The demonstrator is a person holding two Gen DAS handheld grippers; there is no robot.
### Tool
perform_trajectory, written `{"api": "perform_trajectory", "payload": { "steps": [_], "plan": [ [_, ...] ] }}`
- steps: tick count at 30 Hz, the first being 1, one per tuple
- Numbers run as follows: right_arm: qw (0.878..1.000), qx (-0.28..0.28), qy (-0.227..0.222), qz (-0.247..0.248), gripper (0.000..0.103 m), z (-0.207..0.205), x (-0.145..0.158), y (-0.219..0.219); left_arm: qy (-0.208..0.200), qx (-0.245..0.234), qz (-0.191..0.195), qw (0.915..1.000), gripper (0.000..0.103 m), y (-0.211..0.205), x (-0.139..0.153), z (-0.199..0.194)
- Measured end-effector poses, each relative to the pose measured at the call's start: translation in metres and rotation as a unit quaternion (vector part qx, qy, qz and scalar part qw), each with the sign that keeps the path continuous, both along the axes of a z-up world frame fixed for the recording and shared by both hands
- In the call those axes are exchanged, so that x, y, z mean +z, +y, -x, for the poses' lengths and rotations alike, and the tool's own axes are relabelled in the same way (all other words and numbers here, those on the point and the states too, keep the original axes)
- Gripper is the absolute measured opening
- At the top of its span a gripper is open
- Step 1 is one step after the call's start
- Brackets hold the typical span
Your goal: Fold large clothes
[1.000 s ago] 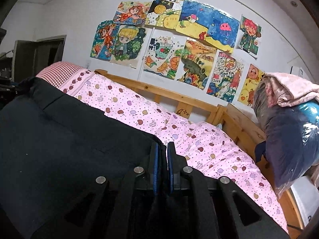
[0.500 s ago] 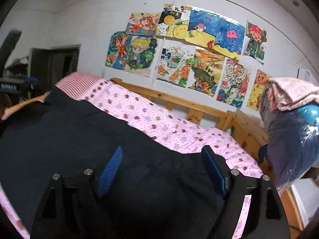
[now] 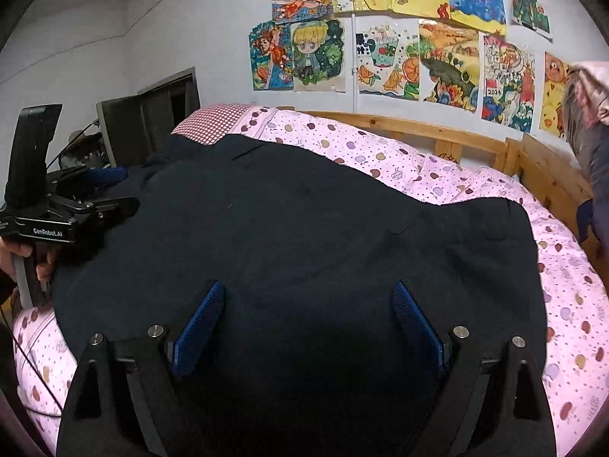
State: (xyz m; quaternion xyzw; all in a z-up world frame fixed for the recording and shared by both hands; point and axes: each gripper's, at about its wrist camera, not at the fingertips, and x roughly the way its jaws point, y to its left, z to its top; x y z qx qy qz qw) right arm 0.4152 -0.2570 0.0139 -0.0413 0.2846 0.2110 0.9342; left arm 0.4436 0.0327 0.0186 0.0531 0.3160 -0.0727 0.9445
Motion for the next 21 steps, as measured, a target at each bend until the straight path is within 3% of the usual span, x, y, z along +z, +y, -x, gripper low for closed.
{"api": "perform_trajectory", "payload": {
  "steps": [6, 12, 21],
  "plan": [
    [0.999, -0.025, 0.015, -0.023, 0.087, -0.037, -0.005, -0.002, 0.035, 0.037, 0.022, 0.9985, 0.102, 0.013, -0.015, -0.032],
    [0.995, -0.074, 0.04, -0.046, 0.087, -0.071, -0.024, -0.014, 0.073, 0.065, 0.055, 0.9937, 0.103, 0.029, -0.03, -0.058],
    [0.991, -0.102, 0.068, -0.055, 0.089, -0.095, -0.05, -0.019, 0.087, 0.069, 0.051, 0.9925, 0.103, 0.026, -0.05, -0.069]
  ]
}}
